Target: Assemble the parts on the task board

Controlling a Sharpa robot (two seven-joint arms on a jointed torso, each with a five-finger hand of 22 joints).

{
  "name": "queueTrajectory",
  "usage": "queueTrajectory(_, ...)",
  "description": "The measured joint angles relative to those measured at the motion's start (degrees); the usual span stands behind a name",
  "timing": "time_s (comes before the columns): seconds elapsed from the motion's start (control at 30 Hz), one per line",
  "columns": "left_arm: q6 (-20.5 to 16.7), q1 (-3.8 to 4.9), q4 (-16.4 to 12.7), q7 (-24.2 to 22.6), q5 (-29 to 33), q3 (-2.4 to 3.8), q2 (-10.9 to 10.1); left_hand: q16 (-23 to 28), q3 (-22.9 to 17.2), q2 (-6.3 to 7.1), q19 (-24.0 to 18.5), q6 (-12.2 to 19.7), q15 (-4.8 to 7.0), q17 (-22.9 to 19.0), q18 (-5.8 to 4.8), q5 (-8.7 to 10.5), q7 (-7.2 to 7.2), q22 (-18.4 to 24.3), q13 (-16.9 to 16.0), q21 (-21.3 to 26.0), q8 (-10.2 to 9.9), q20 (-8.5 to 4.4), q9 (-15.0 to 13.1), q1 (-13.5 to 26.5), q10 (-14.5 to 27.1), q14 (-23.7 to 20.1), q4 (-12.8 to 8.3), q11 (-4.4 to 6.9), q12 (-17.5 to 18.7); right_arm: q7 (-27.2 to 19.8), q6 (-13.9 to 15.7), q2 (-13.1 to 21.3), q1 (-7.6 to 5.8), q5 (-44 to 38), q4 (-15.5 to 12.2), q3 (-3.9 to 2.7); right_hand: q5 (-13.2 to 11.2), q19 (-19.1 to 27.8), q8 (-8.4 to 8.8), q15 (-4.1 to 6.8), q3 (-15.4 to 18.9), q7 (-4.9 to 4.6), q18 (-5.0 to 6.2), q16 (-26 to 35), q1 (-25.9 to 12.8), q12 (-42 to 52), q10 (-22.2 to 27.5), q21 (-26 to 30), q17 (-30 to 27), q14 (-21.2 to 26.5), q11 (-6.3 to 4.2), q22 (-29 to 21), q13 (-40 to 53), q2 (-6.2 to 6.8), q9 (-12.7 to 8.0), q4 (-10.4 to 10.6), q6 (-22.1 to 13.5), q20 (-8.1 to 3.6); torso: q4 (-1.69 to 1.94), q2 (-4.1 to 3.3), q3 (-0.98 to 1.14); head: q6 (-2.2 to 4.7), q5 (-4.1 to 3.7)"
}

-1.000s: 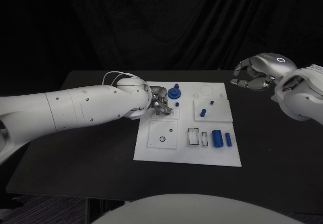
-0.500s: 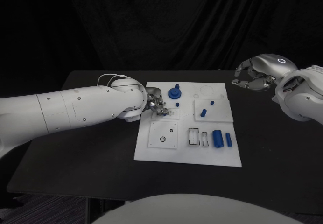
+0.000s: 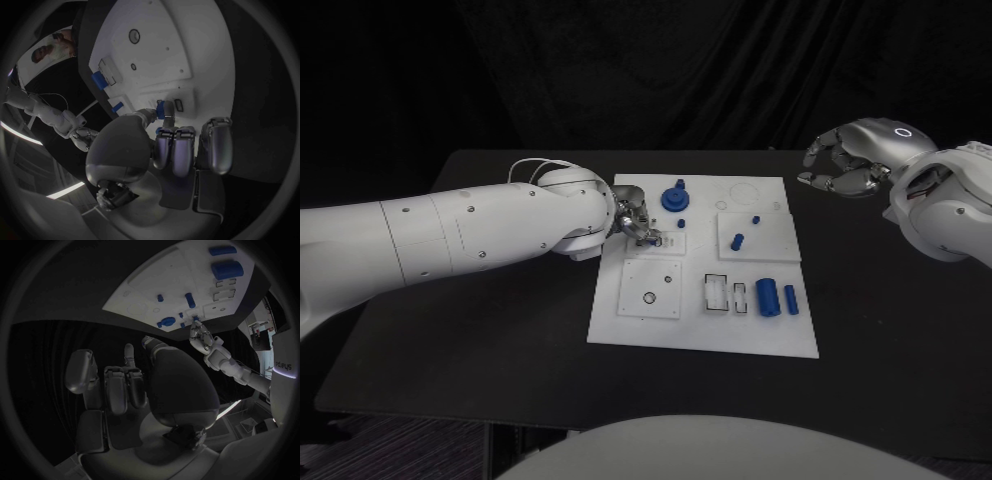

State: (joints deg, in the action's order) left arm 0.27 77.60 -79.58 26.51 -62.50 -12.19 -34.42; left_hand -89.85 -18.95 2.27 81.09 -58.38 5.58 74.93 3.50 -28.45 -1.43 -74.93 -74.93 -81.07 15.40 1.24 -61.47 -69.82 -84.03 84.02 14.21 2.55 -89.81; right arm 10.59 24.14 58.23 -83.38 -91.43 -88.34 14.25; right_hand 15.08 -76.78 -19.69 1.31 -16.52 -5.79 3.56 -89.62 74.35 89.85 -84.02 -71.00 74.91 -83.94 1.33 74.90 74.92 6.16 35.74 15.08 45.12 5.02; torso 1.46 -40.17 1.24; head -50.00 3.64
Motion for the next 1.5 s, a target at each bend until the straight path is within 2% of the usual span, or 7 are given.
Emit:
queueTrajectory(0.17,-0.7,-0.01,0.2,0.1,0.1,0.0,0.2,0.0,-0.2,-0.12,0.0,0.0,0.0,0.0,0.0,0.01,0.0,0.0,0.0,0.0,0.0,0.0,0.0,0.1,0.0,0.0,0.2,0.0,0.0,0.2,-0.2,0.0,0.01,0.0,0.0,0.0,0.3,0.2,0.0,0.0,-0.2,-0.21,0.04,0.0,0.2,0.0,0.0,0.3,0.0,0.0,0.0,0.0,0.0,-0.22,-0.1,-0.2,0.2,-0.2,-0.01,-0.02,-0.01,0.0,0.13)
queueTrajectory(0.23,-1.0,-0.03,0.2,0.1,0.1,0.0,0.2,0.0,-0.4,-0.05,0.0,0.0,0.0,0.0,0.01,0.02,-0.01,0.0,0.0,0.0,-0.3,0.0,0.0,0.2,0.0,0.0,0.1,0.0,0.0,0.3,-0.3,0.0,0.01,0.1,0.0,-0.02,0.4,0.2,0.0,0.0,-0.2,-0.21,0.95,0.0,0.2,0.0,0.0,0.3,0.0,0.0,0.0,0.0,0.0,-0.22,-0.1,-0.2,0.2,-0.2,-0.02,-0.02,-0.01,0.0,0.16)
queueTrajectory(1.03,-2.3,-0.12,-0.2,0.9,5.7,-0.01,0.1,0.0,-1.1,0.09,0.0,-0.1,0.0,0.0,0.0,0.24,-0.16,0.0,0.0,0.2,-0.5,0.0,0.2,0.8,0.0,0.0,-0.3,-0.01,0.0,1.1,-1.0,-0.1,0.02,0.2,-0.1,0.0,0.6,0.4,0.0,0.0,-0.3,-0.21,0.94,0.2,0.5,0.0,0.0,0.8,0.0,0.0,0.0,0.0,0.0,0.02,-0.1,-0.3,0.2,0.01,-0.04,0.08,0.09,0.0,0.19)
queueTrajectory(1.5,-2.3,-0.23,0.8,1.2,6.6,-0.01,0.6,0.0,-1.3,0.09,0.0,-0.2,0.0,0.0,0.0,0.36,-0.45,0.0,0.0,0.2,-0.8,0.0,0.2,0.8,0.0,0.0,-0.5,-0.01,0.0,1.3,-1.3,-0.1,0.02,0.2,0.0,-0.01,0.6,0.4,0.0,0.0,-0.3,-0.21,0.94,0.2,0.7,0.0,0.0,0.8,0.0,0.0,0.0,0.0,0.0,-0.2,-0.1,-0.3,0.2,0.01,-0.08,0.09,0.03,0.0,0.24)
